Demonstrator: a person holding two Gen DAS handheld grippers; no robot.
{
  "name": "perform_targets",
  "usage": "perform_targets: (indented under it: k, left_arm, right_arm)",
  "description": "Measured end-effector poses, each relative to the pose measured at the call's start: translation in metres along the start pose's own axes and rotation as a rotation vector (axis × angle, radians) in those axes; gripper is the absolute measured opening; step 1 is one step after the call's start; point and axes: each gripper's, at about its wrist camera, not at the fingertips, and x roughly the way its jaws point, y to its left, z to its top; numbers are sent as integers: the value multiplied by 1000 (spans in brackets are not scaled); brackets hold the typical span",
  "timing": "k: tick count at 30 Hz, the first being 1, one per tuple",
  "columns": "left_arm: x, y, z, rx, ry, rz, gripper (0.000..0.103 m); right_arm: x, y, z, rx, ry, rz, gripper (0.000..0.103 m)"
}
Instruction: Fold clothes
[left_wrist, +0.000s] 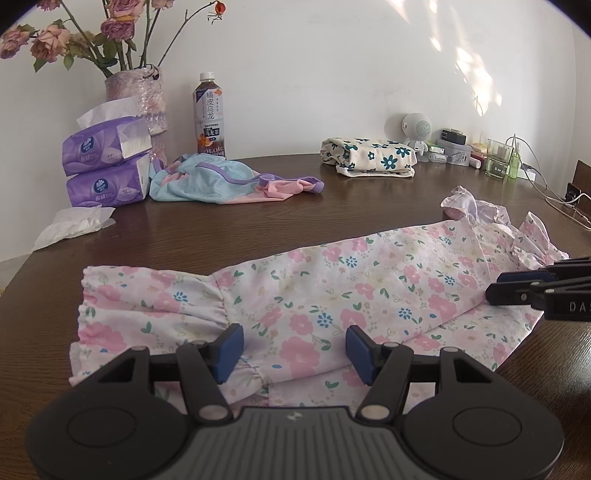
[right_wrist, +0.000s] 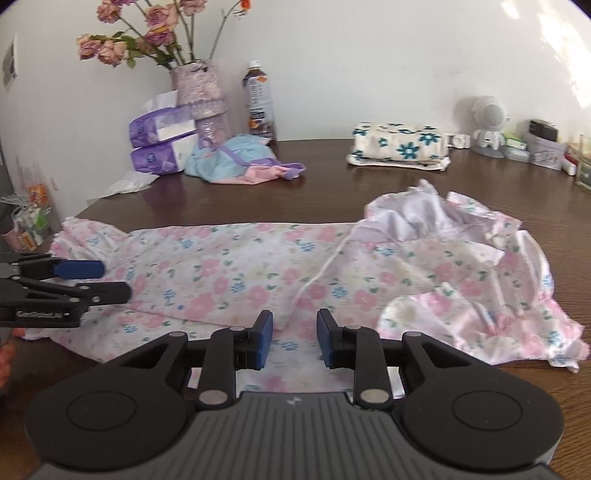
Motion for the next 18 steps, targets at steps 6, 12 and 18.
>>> perform_targets:
  k: [6, 12, 18]
  left_arm:
    - [0, 0, 0, 2, 0, 2, 60]
    - [0, 0, 0, 3, 0, 3, 60]
    - [0, -1, 0, 4, 0, 3, 60]
  right_arm:
    - [-13, 21, 9, -13, -53, 128, 27]
    - [1, 57, 15, -106, -31, 189, 27]
    - [17, 66, 10, -124, 24, 199, 27]
